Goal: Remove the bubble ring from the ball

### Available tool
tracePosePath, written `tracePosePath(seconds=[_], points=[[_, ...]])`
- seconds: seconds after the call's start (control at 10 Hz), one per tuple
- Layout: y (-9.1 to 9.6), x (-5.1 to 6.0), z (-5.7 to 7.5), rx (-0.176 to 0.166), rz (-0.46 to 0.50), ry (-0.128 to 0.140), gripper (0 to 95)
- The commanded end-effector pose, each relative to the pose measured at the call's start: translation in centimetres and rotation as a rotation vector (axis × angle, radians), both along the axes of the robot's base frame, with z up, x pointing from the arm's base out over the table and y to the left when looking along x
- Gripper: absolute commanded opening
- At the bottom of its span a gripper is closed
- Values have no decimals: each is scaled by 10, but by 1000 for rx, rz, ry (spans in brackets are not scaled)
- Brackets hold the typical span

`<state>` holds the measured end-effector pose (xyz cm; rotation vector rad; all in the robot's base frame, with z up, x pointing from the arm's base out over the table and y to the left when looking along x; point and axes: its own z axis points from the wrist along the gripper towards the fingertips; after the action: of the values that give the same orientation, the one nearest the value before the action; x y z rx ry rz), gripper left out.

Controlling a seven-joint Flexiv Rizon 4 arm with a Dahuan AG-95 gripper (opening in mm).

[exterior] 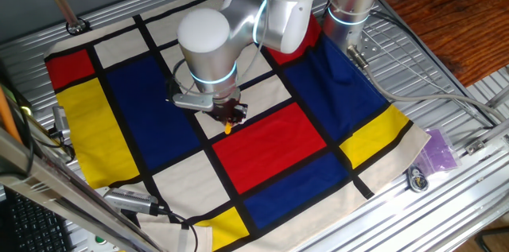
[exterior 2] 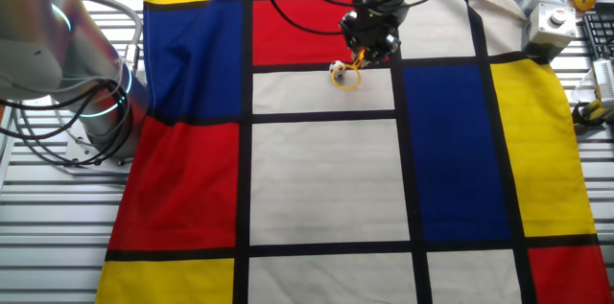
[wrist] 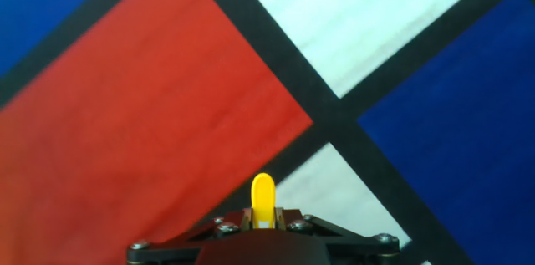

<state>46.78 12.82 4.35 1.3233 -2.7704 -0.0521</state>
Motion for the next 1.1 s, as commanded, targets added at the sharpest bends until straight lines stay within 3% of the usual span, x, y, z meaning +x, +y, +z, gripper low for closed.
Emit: tracePosePath(seconds=[0.1,0.6,1.1], points=[[10,-4,-2,-3,-25,-6,0],[21,-5,-11,-5,-44,-26,0],[18,-10,-27,-1,-26,-60,0]])
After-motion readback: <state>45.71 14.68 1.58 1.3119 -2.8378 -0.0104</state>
